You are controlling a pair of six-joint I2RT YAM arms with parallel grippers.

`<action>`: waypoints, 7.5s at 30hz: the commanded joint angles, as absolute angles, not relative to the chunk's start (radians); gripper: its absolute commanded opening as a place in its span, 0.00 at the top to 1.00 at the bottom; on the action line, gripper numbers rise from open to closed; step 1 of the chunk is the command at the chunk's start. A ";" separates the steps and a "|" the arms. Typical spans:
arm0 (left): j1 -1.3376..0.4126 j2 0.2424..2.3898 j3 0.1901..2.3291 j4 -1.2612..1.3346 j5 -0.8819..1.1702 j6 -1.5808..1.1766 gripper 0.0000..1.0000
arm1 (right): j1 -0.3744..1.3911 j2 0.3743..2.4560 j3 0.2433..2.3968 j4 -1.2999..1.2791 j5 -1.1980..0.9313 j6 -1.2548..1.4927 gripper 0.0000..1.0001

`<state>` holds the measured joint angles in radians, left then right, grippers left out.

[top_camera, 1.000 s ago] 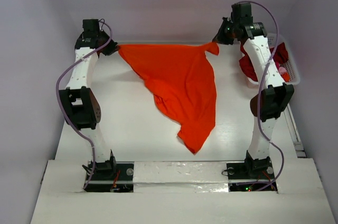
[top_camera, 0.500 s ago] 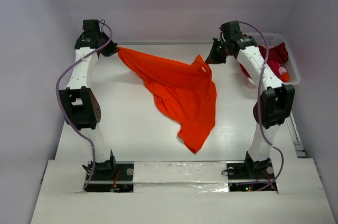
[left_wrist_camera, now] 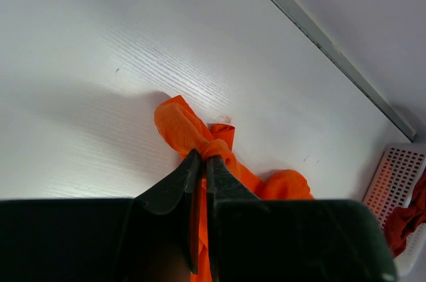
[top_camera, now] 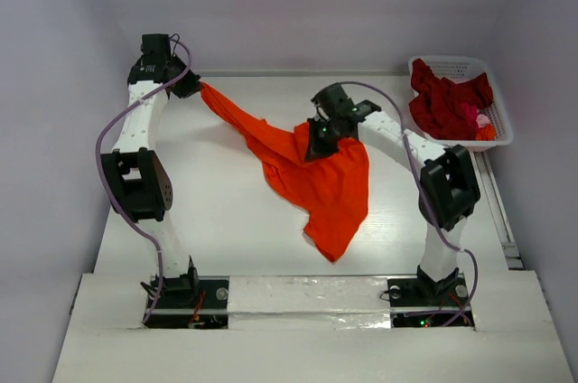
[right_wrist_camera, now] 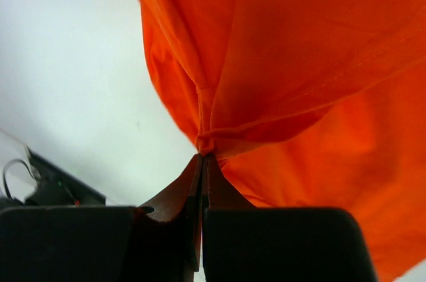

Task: Fold and stack the t-shirts
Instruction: Flatten out the tshirt

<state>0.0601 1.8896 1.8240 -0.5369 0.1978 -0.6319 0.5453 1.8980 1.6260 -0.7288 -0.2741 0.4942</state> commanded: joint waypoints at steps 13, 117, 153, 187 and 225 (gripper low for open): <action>0.064 1.891 1.890 -0.552 0.178 -0.623 1.00 | 0.624 1.853 1.540 -0.632 -0.241 0.523 0.16; 0.064 1.893 1.873 -0.529 0.201 -0.612 1.00 | 0.512 2.100 1.664 -0.604 -0.172 0.451 0.76; 0.114 1.845 2.037 -0.537 0.273 -0.656 1.00 | 0.227 2.088 2.433 -0.962 -0.216 0.406 1.00; 0.163 1.228 1.704 -0.138 0.660 -0.876 1.00 | 0.083 1.449 2.165 -0.753 -0.479 0.511 1.00; 0.138 1.219 1.368 0.055 0.439 -0.775 1.00 | 0.114 1.460 1.808 -0.423 -0.383 0.535 1.00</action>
<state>0.1387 1.2480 1.2915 -0.0601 0.4473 -0.7933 0.1001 1.4803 1.6642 -0.5098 -0.3843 0.5278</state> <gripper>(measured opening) 0.013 0.020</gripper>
